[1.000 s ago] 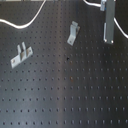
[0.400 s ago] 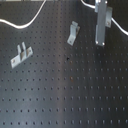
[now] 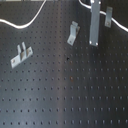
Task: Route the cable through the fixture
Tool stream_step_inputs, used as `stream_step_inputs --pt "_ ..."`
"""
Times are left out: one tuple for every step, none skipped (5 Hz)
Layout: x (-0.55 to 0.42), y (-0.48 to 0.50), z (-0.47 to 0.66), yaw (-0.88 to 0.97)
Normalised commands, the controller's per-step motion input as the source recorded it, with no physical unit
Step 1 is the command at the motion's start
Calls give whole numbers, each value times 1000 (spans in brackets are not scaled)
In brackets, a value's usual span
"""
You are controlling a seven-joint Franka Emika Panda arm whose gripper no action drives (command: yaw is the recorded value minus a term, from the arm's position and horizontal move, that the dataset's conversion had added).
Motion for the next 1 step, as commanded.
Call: stream_step_inputs --pt "-31 6 -2 0"
